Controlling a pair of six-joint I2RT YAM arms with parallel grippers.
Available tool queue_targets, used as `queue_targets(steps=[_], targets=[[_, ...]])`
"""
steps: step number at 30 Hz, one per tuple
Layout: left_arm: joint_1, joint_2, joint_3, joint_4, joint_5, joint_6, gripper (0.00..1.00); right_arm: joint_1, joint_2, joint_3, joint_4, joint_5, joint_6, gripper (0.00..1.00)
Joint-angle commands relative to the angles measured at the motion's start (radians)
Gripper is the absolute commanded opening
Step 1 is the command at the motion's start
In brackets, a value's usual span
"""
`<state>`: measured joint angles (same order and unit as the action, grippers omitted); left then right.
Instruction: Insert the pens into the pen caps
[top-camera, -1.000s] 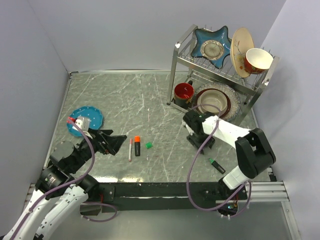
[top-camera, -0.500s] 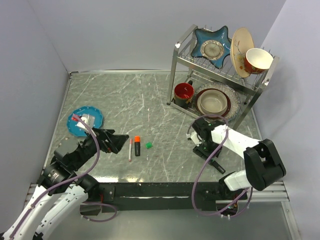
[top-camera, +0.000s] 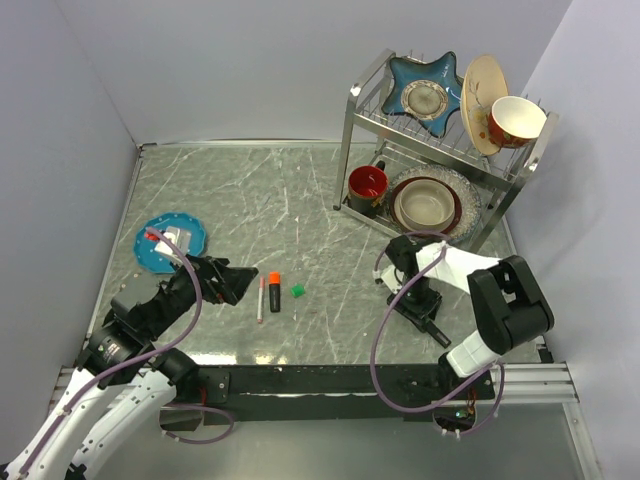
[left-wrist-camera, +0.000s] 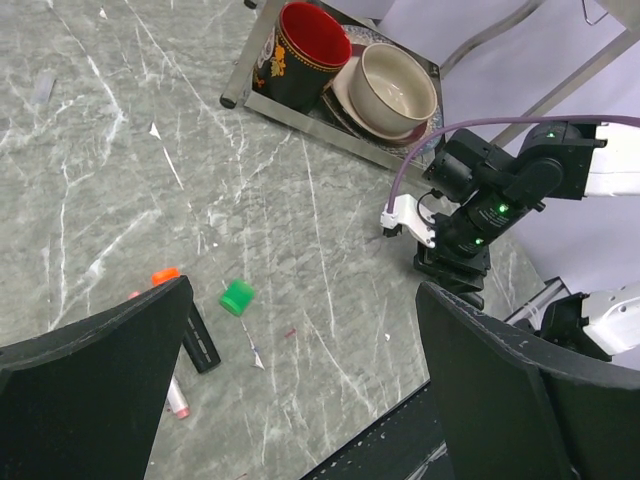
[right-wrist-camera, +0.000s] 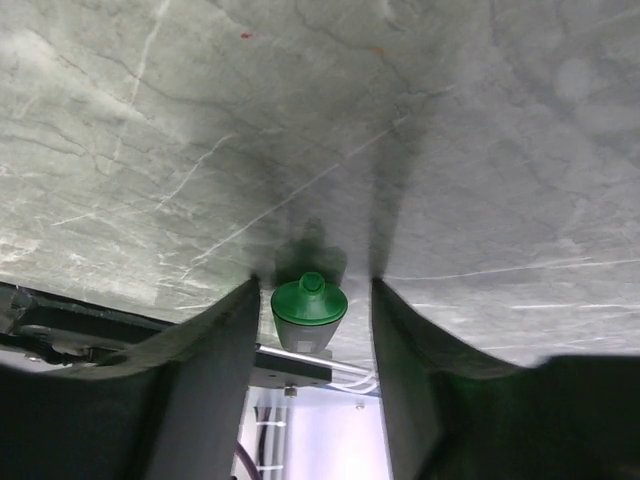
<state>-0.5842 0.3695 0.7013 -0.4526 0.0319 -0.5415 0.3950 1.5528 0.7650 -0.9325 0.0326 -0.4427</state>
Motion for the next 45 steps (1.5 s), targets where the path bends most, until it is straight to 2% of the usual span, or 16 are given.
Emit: queue_targets(steps=[1, 2, 5, 8, 11, 13, 14, 17, 21, 25, 29, 33, 39, 45], targets=[[-0.005, 0.005, 0.013, 0.019, -0.016, 0.012, 0.99, -0.013, 0.027, 0.010, 0.011, -0.007, -0.002, 0.46], [-0.005, 0.005, 0.013, 0.019, -0.020, 0.012, 0.99, -0.013, 0.029, 0.005, 0.017, 0.003, 0.001, 0.37], [-0.005, 0.000, 0.013, 0.019, -0.027, 0.011, 0.99, -0.013, 0.035, -0.004, 0.034, 0.038, 0.004, 0.21], [-0.005, -0.003, 0.013, 0.014, -0.029, 0.008, 0.99, -0.010, 0.056, 0.081, 0.026, 0.011, 0.018, 0.13], [-0.005, -0.012, 0.013, 0.017, -0.029, 0.008, 0.99, 0.054, 0.099, 0.227, 0.006, -0.127, 0.059, 0.08], [-0.005, -0.017, 0.012, 0.017, -0.029, 0.008, 0.99, 0.119, 0.130, 0.293, 0.021, -0.170, 0.090, 0.09], [-0.005, -0.018, 0.012, 0.017, -0.029, 0.008, 0.99, 0.193, 0.144, 0.354, 0.056, -0.174, 0.125, 0.10], [-0.003, -0.020, 0.012, 0.015, -0.029, 0.005, 0.99, 0.299, 0.211, 0.471, 0.113, -0.152, 0.200, 0.15], [-0.003, -0.024, 0.012, 0.006, -0.095, -0.008, 0.99, 0.384, 0.352, 0.603, 0.107, -0.053, 0.249, 0.14], [-0.003, -0.029, 0.013, -0.001, -0.128, -0.020, 0.99, 0.424, 0.423, 0.675, 0.127, 0.050, 0.323, 0.20], [-0.003, -0.032, 0.012, -0.012, -0.167, -0.034, 0.99, 0.429, 0.411, 0.649, 0.225, 0.072, 0.341, 0.26], [-0.003, -0.026, 0.010, -0.011, -0.181, -0.034, 0.99, 0.429, 0.365, 0.590, 0.276, 0.110, 0.361, 0.37], [-0.003, 0.019, 0.033, -0.044, -0.211, -0.044, 1.00, 0.429, 0.242, 0.387, 0.365, 0.056, 0.389, 0.54], [-0.003, 0.031, 0.035, -0.041, -0.222, -0.063, 0.99, 0.427, 0.222, 0.318, 0.399, 0.078, 0.387, 0.54]])
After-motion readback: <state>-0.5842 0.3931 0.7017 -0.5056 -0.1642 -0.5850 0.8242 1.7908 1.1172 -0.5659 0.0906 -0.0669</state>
